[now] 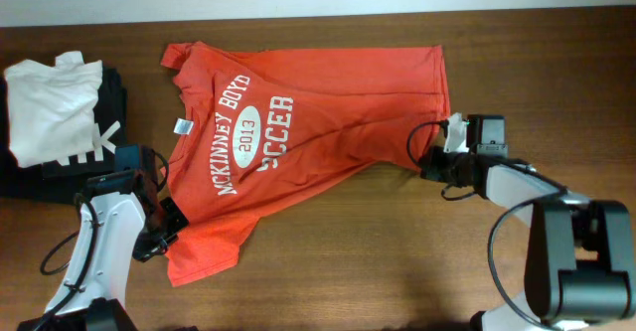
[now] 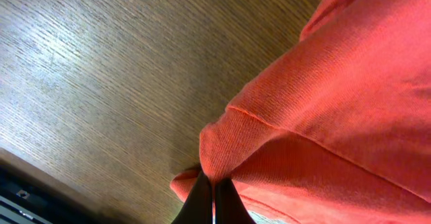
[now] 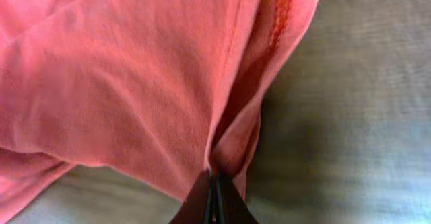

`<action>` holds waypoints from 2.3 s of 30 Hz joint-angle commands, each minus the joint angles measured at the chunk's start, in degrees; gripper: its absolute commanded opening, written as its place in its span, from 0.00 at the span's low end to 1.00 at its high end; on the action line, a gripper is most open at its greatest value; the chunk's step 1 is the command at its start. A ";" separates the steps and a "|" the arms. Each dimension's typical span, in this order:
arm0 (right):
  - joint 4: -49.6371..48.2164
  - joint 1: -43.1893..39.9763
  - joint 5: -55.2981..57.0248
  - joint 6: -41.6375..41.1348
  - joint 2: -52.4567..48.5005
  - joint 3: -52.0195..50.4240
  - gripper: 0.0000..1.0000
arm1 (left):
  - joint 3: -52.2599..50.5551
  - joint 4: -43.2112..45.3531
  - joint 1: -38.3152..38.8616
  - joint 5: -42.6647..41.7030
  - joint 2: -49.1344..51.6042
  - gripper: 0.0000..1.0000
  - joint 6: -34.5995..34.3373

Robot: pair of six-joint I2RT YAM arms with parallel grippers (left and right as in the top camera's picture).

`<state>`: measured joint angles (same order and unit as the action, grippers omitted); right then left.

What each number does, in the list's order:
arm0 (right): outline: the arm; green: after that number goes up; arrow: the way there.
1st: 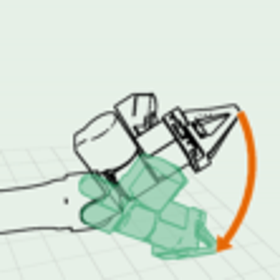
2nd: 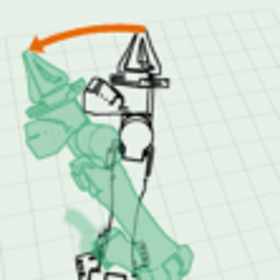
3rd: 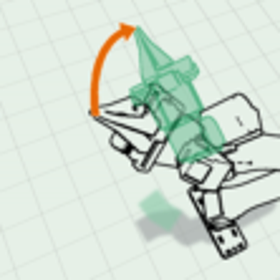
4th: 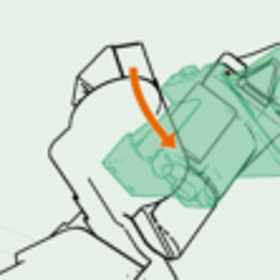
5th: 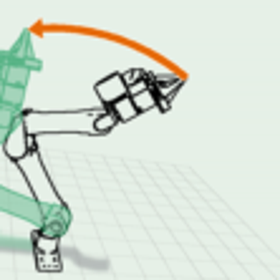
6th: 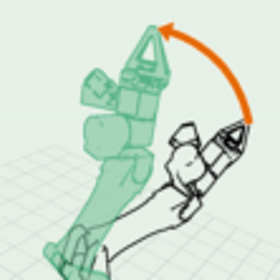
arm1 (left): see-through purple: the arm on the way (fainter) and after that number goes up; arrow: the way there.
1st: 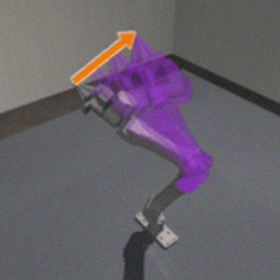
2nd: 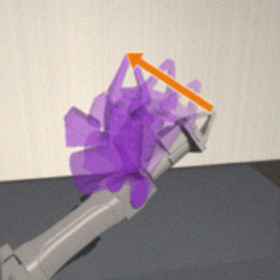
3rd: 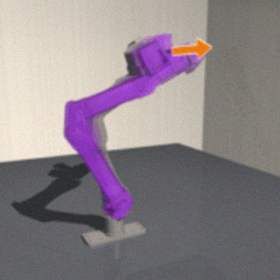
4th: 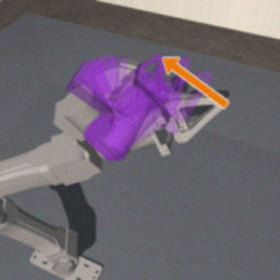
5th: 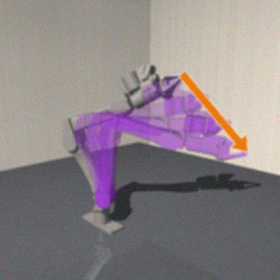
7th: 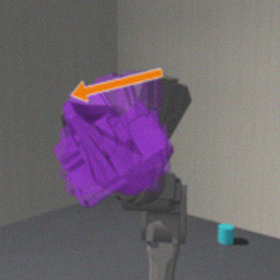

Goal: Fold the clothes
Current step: 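Grasp the shirt's right side edge with the right gripper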

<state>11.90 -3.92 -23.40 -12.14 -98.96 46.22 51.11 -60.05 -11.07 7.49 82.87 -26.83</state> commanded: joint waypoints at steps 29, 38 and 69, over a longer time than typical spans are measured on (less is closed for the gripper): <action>21.92 -3.13 13.57 2.93 -1.81 11.56 0.38 | -0.37 2.36 -0.33 -0.20 -0.28 0.00 -0.68; 11.34 1.33 13.57 2.95 -2.16 8.94 0.33 | -0.37 2.34 -0.35 -0.20 -0.28 0.00 -0.68; 17.35 5.79 25.99 2.34 -5.75 10.43 0.57 | -0.37 2.34 -0.33 -0.22 -0.28 0.00 -0.68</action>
<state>30.76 1.61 2.15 -9.28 -102.59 57.04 51.09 -57.78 -11.07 7.49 82.87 -26.85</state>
